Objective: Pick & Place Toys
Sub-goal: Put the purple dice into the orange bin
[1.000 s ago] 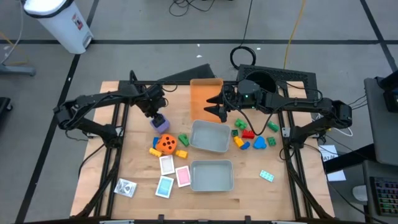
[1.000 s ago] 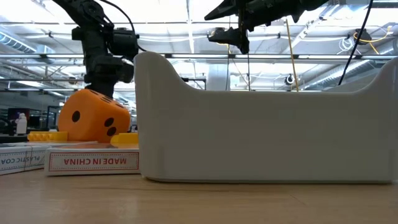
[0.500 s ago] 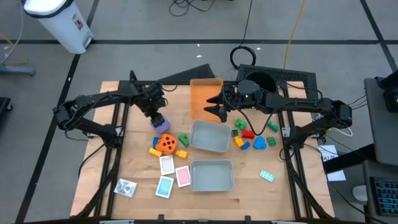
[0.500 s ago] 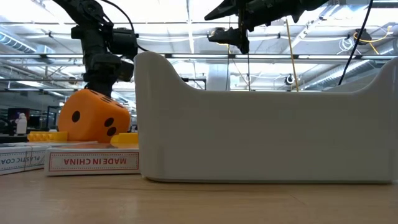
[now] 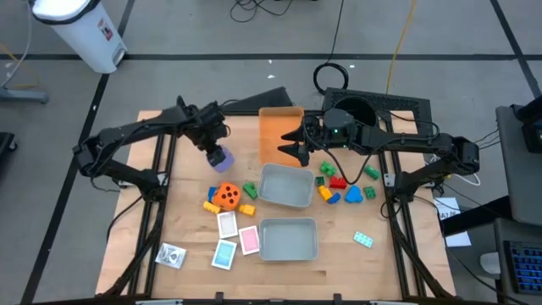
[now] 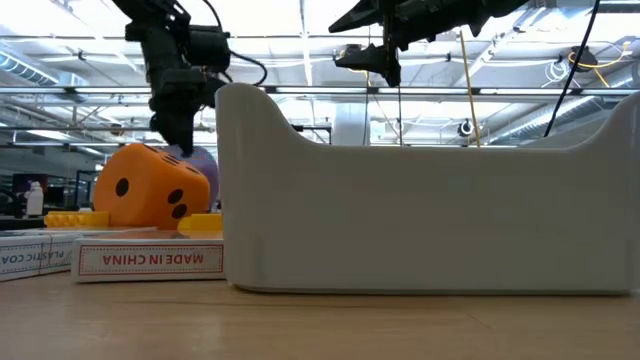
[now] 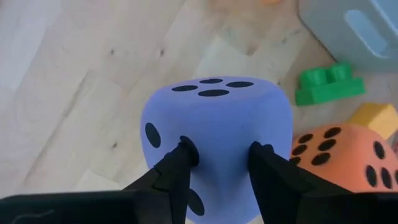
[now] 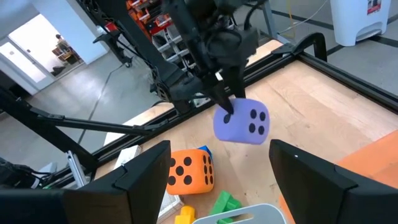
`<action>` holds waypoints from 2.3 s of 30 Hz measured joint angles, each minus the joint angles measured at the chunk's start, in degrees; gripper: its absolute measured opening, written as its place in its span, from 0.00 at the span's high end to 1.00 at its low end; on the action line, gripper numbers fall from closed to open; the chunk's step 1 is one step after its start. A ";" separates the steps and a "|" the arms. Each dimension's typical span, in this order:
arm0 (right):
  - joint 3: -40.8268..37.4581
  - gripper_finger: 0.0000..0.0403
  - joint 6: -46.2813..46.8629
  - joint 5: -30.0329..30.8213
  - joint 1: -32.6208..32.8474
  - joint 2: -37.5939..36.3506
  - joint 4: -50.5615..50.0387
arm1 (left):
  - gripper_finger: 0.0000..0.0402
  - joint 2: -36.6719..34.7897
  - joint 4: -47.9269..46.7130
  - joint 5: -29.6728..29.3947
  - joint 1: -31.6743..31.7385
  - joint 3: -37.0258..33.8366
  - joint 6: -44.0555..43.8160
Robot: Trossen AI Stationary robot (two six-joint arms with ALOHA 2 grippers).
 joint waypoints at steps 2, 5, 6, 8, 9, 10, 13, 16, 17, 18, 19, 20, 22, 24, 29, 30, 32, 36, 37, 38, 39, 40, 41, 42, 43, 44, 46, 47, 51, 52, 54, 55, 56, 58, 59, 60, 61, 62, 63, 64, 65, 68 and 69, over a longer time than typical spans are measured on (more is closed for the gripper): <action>0.00 0.34 -0.33 0.00 0.01 0.00 0.03 | 0.64 0.00 -0.25 -0.17 0.00 1.94 0.19; 0.00 0.34 -0.57 0.00 0.02 0.00 0.09 | 0.64 0.03 0.14 -0.70 0.00 5.46 0.77; 0.00 0.34 -1.16 -0.01 0.00 0.00 0.10 | 0.64 0.21 0.07 -1.40 0.00 6.82 1.08; 0.00 0.34 -2.35 0.00 0.02 0.00 0.16 | 0.64 0.82 0.12 -3.02 -0.20 9.96 2.01; 0.00 0.34 -2.82 -0.02 0.00 0.00 0.27 | 0.64 1.28 0.16 -3.91 -0.35 11.62 2.64; 0.00 0.34 -3.12 -0.03 0.01 0.00 0.43 | 0.64 1.93 0.15 -4.54 -0.42 13.40 3.31; 0.01 0.34 -3.95 -0.05 0.01 0.00 0.52 | 0.64 4.74 0.09 -5.83 -0.46 18.94 4.96; 0.02 0.34 -4.99 -0.07 -0.23 -0.51 -0.49 | 0.64 9.04 -0.23 -5.97 -0.46 24.98 7.07; 0.02 0.34 -5.36 -0.10 -0.41 -0.84 -1.11 | 0.64 10.74 -0.36 -5.99 -0.46 27.11 7.94; 0.04 0.34 -5.84 -0.09 -0.51 -1.05 -1.36 | 0.64 12.45 -0.67 -6.01 -0.46 29.25 8.94; 0.20 0.34 -6.02 -0.09 -0.74 -1.30 -1.96 | 0.65 14.31 -1.29 -6.11 -0.46 31.52 10.09; 0.20 0.34 -6.06 -0.07 -1.08 -1.89 -3.54 | 0.66 16.11 -1.88 -6.19 -0.46 33.94 11.09; 0.07 0.34 -6.26 -0.07 -1.73 -2.78 -6.69 | 0.69 19.94 -3.31 -7.40 -0.48 39.00 13.13; 0.15 0.34 -6.88 0.01 -2.52 -3.55 -9.03 | 0.72 23.47 -4.61 -8.72 -0.46 43.83 14.89; 0.09 0.34 -7.81 0.13 -4.66 -4.82 -15.91 | 0.75 32.03 -6.52 -9.60 -0.44 54.83 18.77; 0.07 0.34 -7.81 0.13 -5.10 -5.01 -17.12 | 0.75 33.57 -6.97 -9.61 -0.46 56.77 19.46; 0.07 0.34 -7.83 0.13 -5.83 -5.20 -18.53 | 0.75 36.97 -7.54 -9.61 -0.53 60.43 20.83; 0.07 0.34 -7.83 0.09 -7.31 -5.20 -20.25 | 0.76 42.34 -9.21 -9.63 -0.57 65.67 21.98; 0.07 0.34 -7.83 0.07 -7.63 -5.20 -20.39 | 0.77 43.33 -9.25 -9.60 -0.57 66.49 22.50; 0.07 0.34 -7.84 0.07 -7.87 -5.22 -20.45 | 0.77 44.11 -9.27 -9.70 -0.57 67.04 22.85; 0.07 0.34 -8.07 0.07 -8.11 -5.22 -20.69 | 0.77 44.87 -9.25 -9.88 -0.57 67.37 23.22; 0.07 0.34 -8.47 0.05 -8.35 -5.22 -21.16 | 0.77 45.38 -9.17 -10.05 -0.57 67.51 23.77; 0.07 0.34 -8.89 0.07 -8.49 -5.22 -21.72 | 0.77 45.76 -9.12 -10.35 -0.57 67.52 24.31; 0.07 0.34 -9.27 0.04 -8.72 -5.22 -22.12 | 0.77 46.32 -9.05 -10.59 -0.57 67.52 24.89; 0.07 0.34 -9.49 0.04 -8.88 -5.22 -22.34 | 0.77 46.74 -8.92 -10.71 -0.56 67.54 25.40; 0.07 0.34 -9.53 0.00 -9.13 -5.22 -22.42 | 0.77 47.05 -8.91 -10.86 -0.50 67.53 25.59; 0.07 0.34 -9.54 0.02 -9.47 -5.22 -22.63 | 0.77 47.80 -8.91 -10.90 -0.18 67.54 25.77; 0.07 0.34 -9.55 0.03 -9.67 -5.22 -22.68 | 0.77 48.15 -8.87 -10.90 -0.05 67.54 25.80; 0.07 0.34 -10.37 0.04 -9.88 -5.22 -22.64 | 0.77 49.45 -8.88 -10.99 0.75 67.52 25.89; 0.07 0.34 -10.56 0.02 -9.88 -5.22 -22.66 | 0.77 49.64 -8.69 -11.10 0.93 67.49 25.95; 0.04 0.34 -10.58 0.02 -9.86 -5.22 -22.67 | 0.77 49.83 -7.61 -11.51 0.94 67.47 26.23; 0.04 0.34 -10.57 0.00 -9.86 -5.22 -22.66 | 0.77 49.85 -7.22 -11.60 0.92 67.47 26.23; 0.04 0.34 -10.58 0.01 -9.86 -5.22 -22.69 | 0.77 49.88 -7.14 -11.79 0.90 67.47 26.23; 0.04 0.34 -10.58 0.02 -9.86 -5.22 -22.67 | 0.77 50.20 -6.68 -11.95 0.90 67.47 26.63; 0.04 0.34 -10.58 0.02 -9.86 -5.22 -22.67 | 0.77 50.45 -6.22 -11.97 0.83 67.47 26.95; 0.04 0.34 -10.58 0.02 -9.86 -5.22 -22.67 | 0.77 50.69 -6.20 -12.13 0.74 67.47 27.12; 0.04 0.34 -10.58 0.02 -9.86 -5.22 -22.67 | 0.77 51.06 -6.38 -12.21 0.61 67.46 27.13; 0.04 0.34 -10.58 0.02 -9.86 -5.22 -22.69 | 0.77 51.30 -6.61 -12.14 0.50 67.45 27.12; 0.04 0.34 -10.52 0.02 -9.86 -5.22 -22.69 | 0.77 51.61 -6.60 -12.06 0.32 67.45 27.09; 0.04 0.34 -10.48 0.00 -9.86 -5.22 -22.69 | 0.77 51.89 -6.59 -12.05 0.24 67.45 27.10; 0.04 0.34 -10.44 0.01 -9.86 -5.22 -22.67 | 0.77 52.04 -6.85 -12.04 0.24 67.45 27.09; 0.04 0.34 -10.43 0.00 -9.86 -5.21 -22.70 | 0.77 52.54 -7.02 -12.25 0.09 67.43 27.28; 0.04 0.34 -10.41 0.00 -9.86 -5.21 -22.71 | 0.77 52.66 -6.94 -12.66 0.09 67.43 27.28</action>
